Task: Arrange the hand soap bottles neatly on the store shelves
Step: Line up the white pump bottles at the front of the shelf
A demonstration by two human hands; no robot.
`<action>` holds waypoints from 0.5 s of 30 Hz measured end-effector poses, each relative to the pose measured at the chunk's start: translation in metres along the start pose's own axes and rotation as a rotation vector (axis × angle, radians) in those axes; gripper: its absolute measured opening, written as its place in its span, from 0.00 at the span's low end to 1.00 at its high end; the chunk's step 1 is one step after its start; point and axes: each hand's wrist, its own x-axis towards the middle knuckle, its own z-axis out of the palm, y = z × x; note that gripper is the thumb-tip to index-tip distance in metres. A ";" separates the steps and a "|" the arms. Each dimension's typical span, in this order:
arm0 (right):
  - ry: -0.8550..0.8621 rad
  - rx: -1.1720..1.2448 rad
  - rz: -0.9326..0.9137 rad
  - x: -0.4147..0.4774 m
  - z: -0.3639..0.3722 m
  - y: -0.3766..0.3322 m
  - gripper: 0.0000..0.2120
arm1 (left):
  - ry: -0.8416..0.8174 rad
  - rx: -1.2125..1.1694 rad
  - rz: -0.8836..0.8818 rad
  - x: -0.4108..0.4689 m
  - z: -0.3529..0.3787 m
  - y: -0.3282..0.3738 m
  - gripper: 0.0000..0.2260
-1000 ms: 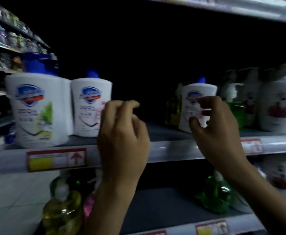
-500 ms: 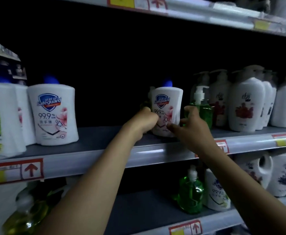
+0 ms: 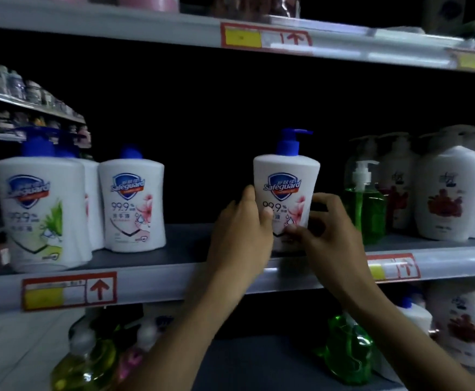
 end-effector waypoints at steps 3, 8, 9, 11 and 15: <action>-0.030 0.067 -0.113 -0.010 0.016 -0.018 0.23 | 0.163 0.019 0.075 -0.026 -0.022 -0.011 0.20; -0.153 0.105 -0.216 -0.017 0.058 -0.047 0.22 | 0.337 0.134 0.020 -0.048 -0.061 -0.033 0.25; -0.179 0.107 -0.218 -0.019 0.067 -0.050 0.23 | 0.341 0.156 -0.004 -0.051 -0.067 -0.037 0.26; -0.221 0.082 -0.234 -0.022 0.084 -0.054 0.24 | 0.336 0.186 -0.050 -0.055 -0.078 -0.045 0.27; -0.244 0.064 -0.227 -0.024 0.105 -0.058 0.24 | 0.314 0.216 -0.116 -0.058 -0.096 -0.057 0.29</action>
